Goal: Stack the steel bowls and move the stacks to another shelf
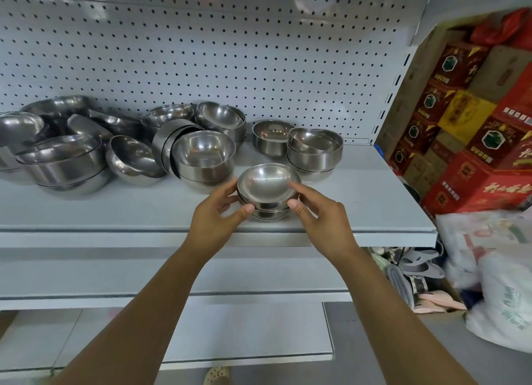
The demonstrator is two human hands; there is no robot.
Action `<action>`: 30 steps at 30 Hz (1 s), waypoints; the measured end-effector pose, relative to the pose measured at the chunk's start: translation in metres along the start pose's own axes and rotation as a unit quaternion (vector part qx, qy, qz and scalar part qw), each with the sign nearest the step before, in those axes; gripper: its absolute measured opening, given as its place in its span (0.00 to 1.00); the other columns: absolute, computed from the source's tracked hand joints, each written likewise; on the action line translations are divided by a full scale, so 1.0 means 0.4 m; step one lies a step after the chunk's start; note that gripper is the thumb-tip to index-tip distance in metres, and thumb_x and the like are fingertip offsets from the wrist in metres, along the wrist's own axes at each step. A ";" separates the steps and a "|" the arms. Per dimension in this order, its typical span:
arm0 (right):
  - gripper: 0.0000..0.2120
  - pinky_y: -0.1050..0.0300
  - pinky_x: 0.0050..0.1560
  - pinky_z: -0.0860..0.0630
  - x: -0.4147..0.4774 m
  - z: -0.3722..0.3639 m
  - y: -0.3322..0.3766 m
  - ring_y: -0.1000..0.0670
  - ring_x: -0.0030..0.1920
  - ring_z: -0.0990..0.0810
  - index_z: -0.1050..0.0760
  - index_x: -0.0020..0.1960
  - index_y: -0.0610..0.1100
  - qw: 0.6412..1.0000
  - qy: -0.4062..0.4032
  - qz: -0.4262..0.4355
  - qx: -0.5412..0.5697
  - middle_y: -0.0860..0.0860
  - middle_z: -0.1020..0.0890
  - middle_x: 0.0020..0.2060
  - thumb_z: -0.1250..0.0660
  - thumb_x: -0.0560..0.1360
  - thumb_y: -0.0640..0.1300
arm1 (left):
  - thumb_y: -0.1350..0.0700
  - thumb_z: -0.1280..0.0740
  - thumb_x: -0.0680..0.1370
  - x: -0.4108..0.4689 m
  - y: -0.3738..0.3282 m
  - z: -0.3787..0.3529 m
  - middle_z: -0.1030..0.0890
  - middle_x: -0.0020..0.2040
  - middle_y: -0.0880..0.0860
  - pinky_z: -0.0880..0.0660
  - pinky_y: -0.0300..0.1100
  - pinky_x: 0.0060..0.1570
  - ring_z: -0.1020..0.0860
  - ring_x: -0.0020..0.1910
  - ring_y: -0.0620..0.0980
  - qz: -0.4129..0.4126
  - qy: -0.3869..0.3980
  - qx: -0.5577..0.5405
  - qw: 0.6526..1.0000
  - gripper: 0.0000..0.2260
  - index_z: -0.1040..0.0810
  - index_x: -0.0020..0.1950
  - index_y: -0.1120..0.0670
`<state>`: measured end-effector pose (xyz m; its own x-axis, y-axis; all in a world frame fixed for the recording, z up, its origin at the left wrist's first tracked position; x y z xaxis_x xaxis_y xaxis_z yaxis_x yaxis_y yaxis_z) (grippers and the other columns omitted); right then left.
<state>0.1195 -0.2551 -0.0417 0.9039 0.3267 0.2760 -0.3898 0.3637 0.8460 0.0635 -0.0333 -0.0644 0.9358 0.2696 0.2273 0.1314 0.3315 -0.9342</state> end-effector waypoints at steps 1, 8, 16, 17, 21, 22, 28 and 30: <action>0.20 0.63 0.71 0.30 0.002 0.000 0.000 0.60 0.68 0.22 0.25 0.73 0.59 1.000 0.004 0.000 -0.006 0.69 0.19 0.59 0.30 0.81 0.51 | 0.53 0.24 0.75 0.000 0.000 -0.001 0.20 0.66 0.41 0.29 0.39 0.69 0.21 0.62 0.37 -0.003 0.002 0.004 1.000 0.29 0.28 0.75 0.43; 0.16 0.76 0.57 0.28 0.023 0.078 0.042 0.72 0.52 0.21 0.20 0.68 0.49 0.994 -0.106 0.036 -0.004 0.65 0.17 0.52 0.30 0.81 0.49 | 0.30 0.26 0.66 -0.003 0.021 -0.012 0.22 0.67 0.38 0.30 0.46 0.72 0.24 0.67 0.41 0.028 -0.012 0.020 0.999 0.39 0.31 0.74 0.35; 0.14 0.63 0.55 0.32 0.206 0.149 0.105 0.49 0.60 0.23 0.17 0.60 0.44 0.978 -0.098 0.054 -0.176 0.51 0.16 0.55 0.28 0.80 0.51 | 0.39 0.29 0.75 0.007 0.007 -0.008 0.24 0.68 0.35 0.30 0.48 0.73 0.27 0.69 0.35 0.007 -0.025 -0.010 1.000 0.27 0.30 0.74 0.35; 0.15 0.62 0.56 0.33 0.229 0.139 0.104 0.47 0.62 0.24 0.17 0.61 0.44 0.975 -0.075 0.052 -0.201 0.50 0.16 0.57 0.28 0.80 0.52 | 0.40 0.29 0.76 0.009 0.009 -0.006 0.23 0.68 0.35 0.30 0.49 0.73 0.27 0.69 0.36 0.006 -0.025 -0.014 1.000 0.25 0.30 0.73 0.34; 0.13 0.52 0.55 0.23 0.293 0.103 0.085 0.45 0.55 0.18 0.16 0.55 0.45 0.968 0.001 0.039 -0.249 0.50 0.15 0.50 0.29 0.79 0.54 | 0.35 0.33 0.76 0.009 0.020 -0.006 0.23 0.68 0.34 0.30 0.53 0.73 0.27 0.70 0.36 0.011 -0.025 -0.011 1.000 0.26 0.31 0.73 0.32; 0.12 0.52 0.50 0.24 0.303 0.097 0.075 0.45 0.51 0.19 0.18 0.50 0.47 0.962 0.016 0.031 -0.270 0.52 0.17 0.44 0.29 0.79 0.55 | 0.33 0.34 0.75 0.007 0.021 -0.007 0.23 0.67 0.34 0.30 0.53 0.73 0.27 0.70 0.37 0.014 -0.024 -0.012 1.000 0.26 0.31 0.73 0.32; 0.14 0.54 0.43 0.31 0.327 0.086 0.058 0.44 0.44 0.24 0.26 0.43 0.49 0.942 0.031 0.020 -0.333 0.52 0.25 0.36 0.33 0.81 0.56 | 0.24 0.30 0.64 0.013 0.024 -0.011 0.23 0.68 0.37 0.31 0.49 0.73 0.26 0.69 0.40 0.050 -0.009 -0.001 0.999 0.40 0.32 0.74 0.33; 0.11 0.55 0.43 0.33 0.329 0.085 0.058 0.45 0.44 0.25 0.23 0.45 0.49 0.943 0.028 0.028 -0.330 0.53 0.27 0.34 0.34 0.82 0.54 | 0.21 0.29 0.59 0.016 0.033 -0.011 0.22 0.67 0.37 0.30 0.50 0.73 0.25 0.69 0.43 0.070 -0.010 0.010 0.997 0.46 0.33 0.74 0.33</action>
<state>0.2353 -0.2334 0.0297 0.8753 0.4003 0.2714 -0.4779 0.8023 0.3577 0.0728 -0.0312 -0.0763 0.9376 0.3328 0.1011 -0.0068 0.3081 -0.9513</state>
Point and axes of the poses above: each hand's wrist, its own x-axis towards the middle knuckle, its own z-axis out of the back of the hand, y = z × x, the point moved 8 cm from there along x, towards the middle knuckle
